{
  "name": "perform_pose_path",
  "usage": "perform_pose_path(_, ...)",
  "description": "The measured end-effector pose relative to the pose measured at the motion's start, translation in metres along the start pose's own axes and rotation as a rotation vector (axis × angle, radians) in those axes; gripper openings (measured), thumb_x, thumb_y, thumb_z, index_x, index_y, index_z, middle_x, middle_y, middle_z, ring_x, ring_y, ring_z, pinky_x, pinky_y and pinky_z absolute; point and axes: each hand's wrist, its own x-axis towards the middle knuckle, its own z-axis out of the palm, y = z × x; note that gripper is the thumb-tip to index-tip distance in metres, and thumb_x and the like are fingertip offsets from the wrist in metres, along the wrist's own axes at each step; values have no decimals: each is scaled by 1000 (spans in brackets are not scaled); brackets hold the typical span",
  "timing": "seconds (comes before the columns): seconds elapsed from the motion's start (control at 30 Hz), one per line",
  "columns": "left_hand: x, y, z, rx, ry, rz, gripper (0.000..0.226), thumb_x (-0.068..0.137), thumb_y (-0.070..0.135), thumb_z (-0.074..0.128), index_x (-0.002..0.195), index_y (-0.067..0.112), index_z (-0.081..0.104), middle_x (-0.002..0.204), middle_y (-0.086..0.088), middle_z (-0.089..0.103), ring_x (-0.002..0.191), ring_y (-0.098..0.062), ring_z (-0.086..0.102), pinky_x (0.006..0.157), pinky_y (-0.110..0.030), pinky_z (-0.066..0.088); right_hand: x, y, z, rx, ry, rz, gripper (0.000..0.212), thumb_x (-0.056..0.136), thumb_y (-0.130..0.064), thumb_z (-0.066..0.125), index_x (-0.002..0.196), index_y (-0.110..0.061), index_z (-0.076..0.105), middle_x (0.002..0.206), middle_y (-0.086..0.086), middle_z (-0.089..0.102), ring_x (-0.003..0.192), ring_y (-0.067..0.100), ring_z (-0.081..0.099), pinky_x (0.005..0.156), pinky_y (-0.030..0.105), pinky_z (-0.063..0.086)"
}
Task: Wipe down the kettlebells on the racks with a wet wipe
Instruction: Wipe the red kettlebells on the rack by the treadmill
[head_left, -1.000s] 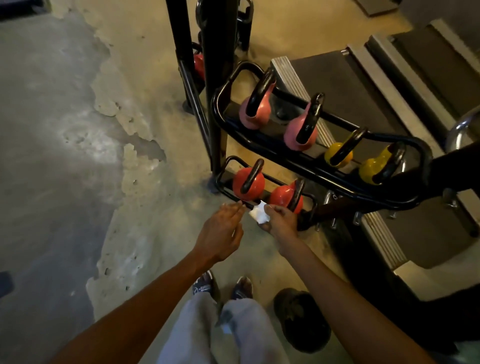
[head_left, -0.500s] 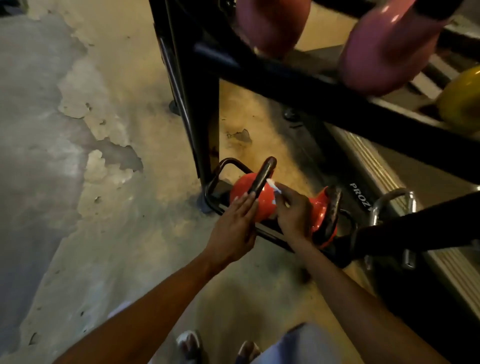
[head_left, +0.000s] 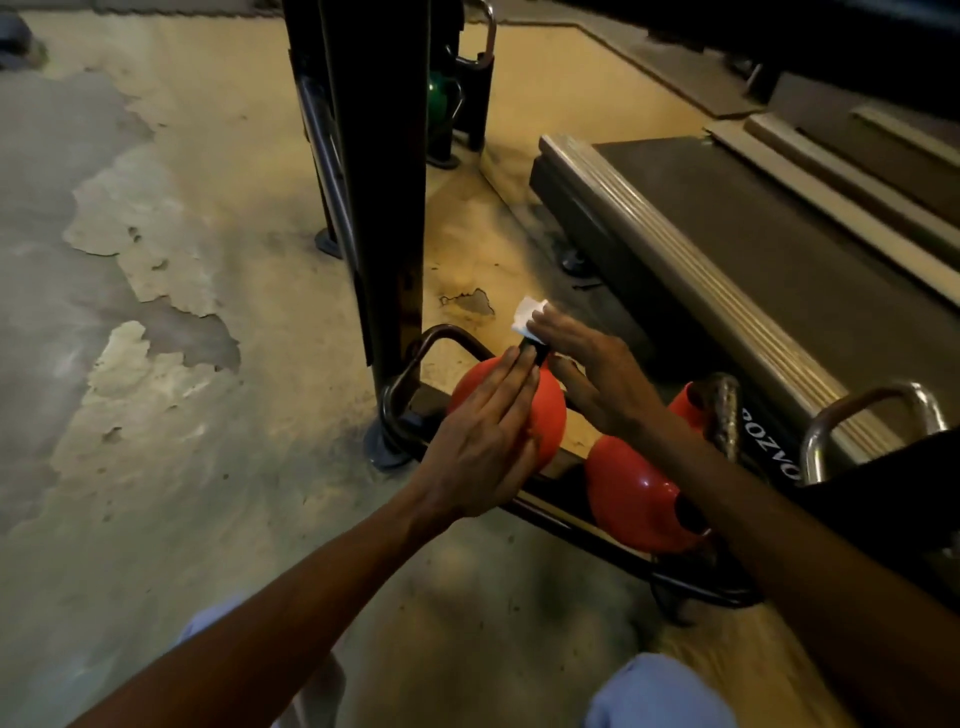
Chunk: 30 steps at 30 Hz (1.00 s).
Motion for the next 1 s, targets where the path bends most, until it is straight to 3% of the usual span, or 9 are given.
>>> perform_pose_path(0.07,5,-6,1,27,1,38,73,105,33,50,162,-3,22,172,-22,15,162,-31,9,126,-55,27,10,-43,-26,-35,-12,-140,40,103,-15,51,139,-3,64,145,0,59,133,7,52,111,14,37)
perform_pose_path(0.17,3,-10,5,124,3,79,69,105,28,49,161,-4,26,171,-23,16,162,-34,8,126,-56,27,11,-49,-35,24,-62,-142,45,112,-36,37,149,-21,57,157,-3,50,150,2,36,124,26,29)
perform_pose_path(0.3,13,-24,-1,293,-108,276,71,104,36,58,160,3,31,171,-20,12,161,-37,4,130,-54,16,23,-45,-39,115,-68,-43,50,111,-51,33,143,-28,63,155,-9,51,143,-7,41,122,30,34)
perform_pose_path(0.4,24,-40,-15,350,-200,429,70,99,37,59,158,5,37,169,-19,19,160,-37,9,130,-51,9,24,-37,-41,111,-112,-55,54,109,-56,31,140,-30,66,155,-4,52,143,-1,44,120,28,34)
perform_pose_path(0.5,24,-40,-15,298,-178,405,67,99,35,58,157,6,41,167,-19,31,160,-36,14,130,-50,8,27,-33,-41,95,-102,-79,56,109,-55,28,142,-27,64,155,-1,53,140,-2,44,115,18,34)
perform_pose_path(0.67,26,-34,-14,329,-200,354,77,98,31,60,162,3,27,168,-19,27,160,-36,14,130,-54,20,27,-33,-39,69,-121,-134,62,107,-60,28,140,-24,67,152,-1,57,138,5,51,114,28,41)
perform_pose_path(0.8,29,-37,-15,383,-169,365,58,109,29,36,161,1,29,168,-22,27,160,-37,16,128,-54,24,30,-36,-44,67,-63,-101,64,107,-62,22,142,-28,64,150,-8,56,129,-16,45,114,23,40)
perform_pose_path(0.9,30,-37,-7,319,-132,352,56,109,26,42,158,0,36,166,-24,31,159,-38,18,127,-55,27,25,-34,-38,78,-103,-147,60,107,-60,25,140,-29,65,151,-14,53,132,-18,44,110,11,33)
perform_pose_path(1.0,28,-39,-2,267,-106,344,52,110,25,47,154,-1,42,164,-24,35,159,-38,20,125,-56,30,28,-30,-37,151,-78,-100,62,106,-65,26,138,-31,66,141,-18,59,127,-14,51,110,21,41)
